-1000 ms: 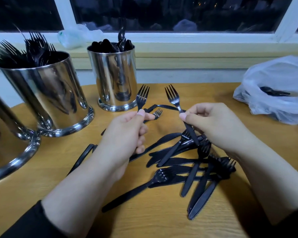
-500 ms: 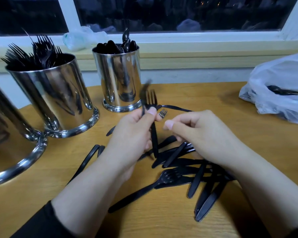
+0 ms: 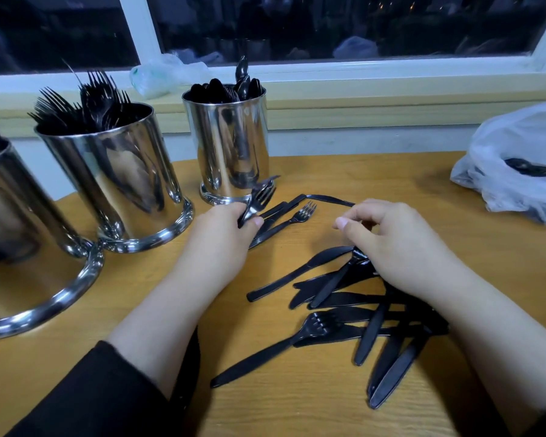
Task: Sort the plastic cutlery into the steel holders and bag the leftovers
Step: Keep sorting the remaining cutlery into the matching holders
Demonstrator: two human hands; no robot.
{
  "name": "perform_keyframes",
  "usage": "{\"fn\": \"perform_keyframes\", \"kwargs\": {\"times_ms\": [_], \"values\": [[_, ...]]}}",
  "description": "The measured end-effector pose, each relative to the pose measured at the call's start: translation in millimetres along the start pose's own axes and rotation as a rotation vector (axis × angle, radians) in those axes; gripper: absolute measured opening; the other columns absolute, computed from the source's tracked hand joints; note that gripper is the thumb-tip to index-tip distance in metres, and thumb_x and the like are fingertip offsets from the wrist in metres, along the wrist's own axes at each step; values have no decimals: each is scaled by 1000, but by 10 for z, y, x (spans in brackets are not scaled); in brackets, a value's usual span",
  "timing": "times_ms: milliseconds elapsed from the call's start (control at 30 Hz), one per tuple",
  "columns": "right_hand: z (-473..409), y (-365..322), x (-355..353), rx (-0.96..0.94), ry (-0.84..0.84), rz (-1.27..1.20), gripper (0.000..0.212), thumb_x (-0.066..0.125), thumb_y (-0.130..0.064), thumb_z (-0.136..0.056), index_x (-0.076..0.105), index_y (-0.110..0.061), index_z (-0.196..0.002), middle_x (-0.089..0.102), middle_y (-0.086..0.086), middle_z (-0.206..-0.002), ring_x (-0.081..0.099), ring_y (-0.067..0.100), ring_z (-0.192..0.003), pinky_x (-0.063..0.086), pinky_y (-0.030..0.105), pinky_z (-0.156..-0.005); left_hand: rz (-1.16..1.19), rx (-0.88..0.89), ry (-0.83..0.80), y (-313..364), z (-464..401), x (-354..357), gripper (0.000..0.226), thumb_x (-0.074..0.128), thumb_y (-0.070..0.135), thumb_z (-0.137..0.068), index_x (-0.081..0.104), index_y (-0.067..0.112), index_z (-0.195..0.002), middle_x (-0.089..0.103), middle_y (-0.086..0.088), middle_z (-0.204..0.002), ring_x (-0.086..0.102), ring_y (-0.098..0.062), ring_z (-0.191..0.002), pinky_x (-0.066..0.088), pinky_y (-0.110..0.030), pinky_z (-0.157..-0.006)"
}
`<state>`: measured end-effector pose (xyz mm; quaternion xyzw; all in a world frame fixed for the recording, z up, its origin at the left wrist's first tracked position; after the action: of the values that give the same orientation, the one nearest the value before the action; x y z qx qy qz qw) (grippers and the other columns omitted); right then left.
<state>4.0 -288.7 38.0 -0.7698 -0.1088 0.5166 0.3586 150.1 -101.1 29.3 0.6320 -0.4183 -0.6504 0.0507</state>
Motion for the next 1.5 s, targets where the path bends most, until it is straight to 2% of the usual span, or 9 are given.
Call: {"fn": "perform_keyframes", "kwargs": {"times_ms": [100, 233, 433, 600, 733, 933, 1133, 1367, 1500], "values": [[-7, -30, 46, -79, -86, 145, 22, 52, -32, -103, 72, -33, -114, 61, -26, -116, 51, 1, -115, 40, 29, -103, -165, 30, -17, -7, -71, 66, 26, 57, 40, -104, 62, 16, -97, 63, -3, -82, 60, -25, -82, 48, -36, -66], [0, -49, 98, -109, -159, 207, 29, 49, -30, -105, 65, -34, -129, 54, -28, -130, 42, 0, -131, 30, 40, -118, -322, 55, -24, 7, -142, 135, 27, 61, 43, -101, 68, 18, -109, 60, 3, -80, 57, -24, -83, 45, -36, -66], [-8, -15, 51, -75, -61, 121, 28, 47, -28, -106, 69, -35, -123, 60, -24, -122, 50, -1, -116, 36, 16, -91, -398, 94, -28, 53, -156, 172, 32, 65, 50, -97, 59, 20, -86, 56, 3, -72, 56, -23, -76, 41, -33, -60], [-25, 0, 50, -79, -32, 86, 27, 48, -28, -105, 70, -34, -120, 59, -25, -114, 52, 4, -112, 37, 22, -88, -357, 117, -38, 82, -128, 170, 40, 61, 56, -98, 57, 21, -78, 58, 1, -69, 57, -17, -71, 43, -32, -56], [-26, -1, 52, -68, -18, 68, 26, 49, -28, -105, 70, -34, -118, 59, -25, -110, 53, 5, -110, 39, 25, -89, -316, 118, -115, 104, -102, 197, 34, 66, 57, -93, 67, 22, -92, 65, 3, -80, 61, -17, -80, 54, -37, -69], [-39, 45, 17, -25, 54, 21, 21, 53, -28, -103, 71, -32, -113, 62, -25, -96, 55, -14, -82, 36, 4, -67, -287, 82, -196, 150, -107, 207, 27, 68, 43, -96, 66, 16, -94, 65, -1, -86, 61, -22, -84, 49, -34, -70], [-59, 73, -23, 74, 128, -86, 42, 61, -45, -97, 59, -31, -136, 64, -25, -100, 59, -4, -94, 42, 12, -77, 117, 82, -296, 183, -2, 77, 29, 74, 41, -92, 68, 13, -88, 52, 5, -68, 49, -13, -64, 40, -29, -62], [-36, -49, -62, 5, 105, -289, 12, 63, -29, -99, 70, -28, -89, 72, -11, -76, 58, 2, -60, 43, 10, -57, 484, 80, -524, 293, 166, 134, 40, 69, 50, -91, 62, 12, -81, 43, 4, -60, 35, -12, -51, 31, -23, -49], [10, -132, -71, -61, 46, -419, 7, 67, -22, -95, 71, -22, -89, 73, -3, -78, 64, 10, -68, 54, 24, -70, 686, 18, -544, 316, 191, 105, 47, 50, 57, -96, 68, 18, -114, 34, 5, -62, 24, -10, -50, 27, -23, -44]]}}
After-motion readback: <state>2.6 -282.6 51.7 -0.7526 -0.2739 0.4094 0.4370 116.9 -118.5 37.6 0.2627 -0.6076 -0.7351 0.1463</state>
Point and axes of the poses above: each hand's wrist, its own z-axis away from the middle knuckle, its own x-axis out of the palm, y = z × x, the point moved 3 cm from there along -z, towards the middle knuckle
